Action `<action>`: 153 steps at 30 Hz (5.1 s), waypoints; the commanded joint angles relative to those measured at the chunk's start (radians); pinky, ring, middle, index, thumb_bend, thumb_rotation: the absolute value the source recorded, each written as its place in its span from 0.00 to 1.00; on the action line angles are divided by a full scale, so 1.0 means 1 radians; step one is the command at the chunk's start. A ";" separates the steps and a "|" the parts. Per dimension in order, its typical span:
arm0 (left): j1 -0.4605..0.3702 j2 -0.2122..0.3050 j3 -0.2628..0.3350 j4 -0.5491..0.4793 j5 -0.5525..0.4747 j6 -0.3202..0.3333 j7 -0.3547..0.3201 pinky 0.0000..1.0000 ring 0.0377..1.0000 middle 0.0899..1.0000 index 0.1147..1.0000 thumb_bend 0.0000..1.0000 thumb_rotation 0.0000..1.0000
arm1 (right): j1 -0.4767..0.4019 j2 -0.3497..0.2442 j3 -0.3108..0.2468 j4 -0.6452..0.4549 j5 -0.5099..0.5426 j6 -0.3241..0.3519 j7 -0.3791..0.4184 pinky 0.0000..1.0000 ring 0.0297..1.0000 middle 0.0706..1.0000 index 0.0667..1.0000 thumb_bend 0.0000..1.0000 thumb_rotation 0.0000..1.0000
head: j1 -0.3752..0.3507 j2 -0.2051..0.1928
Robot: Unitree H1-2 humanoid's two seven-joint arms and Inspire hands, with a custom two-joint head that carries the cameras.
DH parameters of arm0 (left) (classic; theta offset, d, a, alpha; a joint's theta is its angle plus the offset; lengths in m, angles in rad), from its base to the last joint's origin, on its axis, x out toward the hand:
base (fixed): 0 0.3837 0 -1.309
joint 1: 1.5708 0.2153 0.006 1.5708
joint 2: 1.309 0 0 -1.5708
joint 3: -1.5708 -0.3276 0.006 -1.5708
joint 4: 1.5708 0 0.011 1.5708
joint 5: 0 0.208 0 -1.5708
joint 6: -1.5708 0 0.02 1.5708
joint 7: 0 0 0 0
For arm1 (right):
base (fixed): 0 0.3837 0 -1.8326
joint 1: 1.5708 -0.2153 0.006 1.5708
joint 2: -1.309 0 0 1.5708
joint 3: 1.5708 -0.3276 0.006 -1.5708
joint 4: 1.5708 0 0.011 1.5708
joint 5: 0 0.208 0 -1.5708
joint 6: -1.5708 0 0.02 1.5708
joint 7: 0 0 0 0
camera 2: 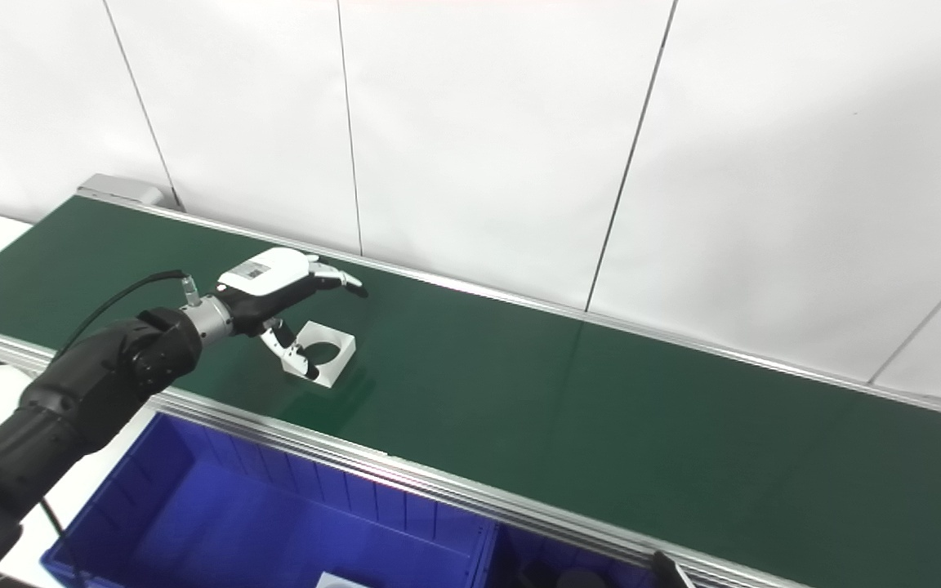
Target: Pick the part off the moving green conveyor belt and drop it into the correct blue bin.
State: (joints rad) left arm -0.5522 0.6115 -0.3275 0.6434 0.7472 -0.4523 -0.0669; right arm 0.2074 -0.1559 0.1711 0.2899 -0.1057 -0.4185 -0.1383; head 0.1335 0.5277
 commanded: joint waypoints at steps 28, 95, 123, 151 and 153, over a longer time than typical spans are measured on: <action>-0.086 -0.028 -0.084 0.055 0.059 0.065 0.014 1.00 0.99 0.89 0.84 0.98 0.15 | 0.025 0.001 0.016 -0.062 -0.006 -0.051 -0.032 0.78 0.85 0.86 0.84 0.59 0.00 | -0.041 0.021; -0.090 -0.155 -0.478 0.345 -0.157 -0.018 0.646 0.34 0.35 0.42 0.46 0.50 0.00 | 0.080 0.038 0.002 -0.139 -0.026 -0.051 -0.044 0.78 0.84 0.85 0.84 0.60 0.00 | -0.088 0.083; 0.162 -0.110 -0.020 -0.229 -0.501 -0.001 0.162 0.33 0.40 0.44 0.47 0.47 0.00 | 0.051 0.043 0.000 -0.123 -0.024 -0.051 -0.026 0.79 0.85 0.86 0.85 0.61 0.00 | -0.087 0.076; 0.493 -0.082 0.134 -0.654 -0.863 0.335 -0.426 0.37 0.41 0.42 0.44 0.48 0.00 | 0.066 0.031 0.010 -0.127 -0.029 -0.051 -0.019 0.79 0.84 0.84 0.84 0.61 0.00 | -0.088 0.117; 0.496 -0.087 0.125 -0.608 -0.836 0.312 -0.442 0.36 0.39 0.41 0.46 0.47 0.00 | 0.064 0.028 0.011 -0.124 -0.032 -0.051 -0.020 0.79 0.83 0.84 0.85 0.61 0.00 | -0.089 0.120</action>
State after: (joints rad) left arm -0.0502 0.5125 -0.2008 0.0224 -0.1035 -0.1168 -0.4973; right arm 0.2754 -0.1222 0.1841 0.1864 -0.1367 -0.4187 -0.1619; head 0.0445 0.6489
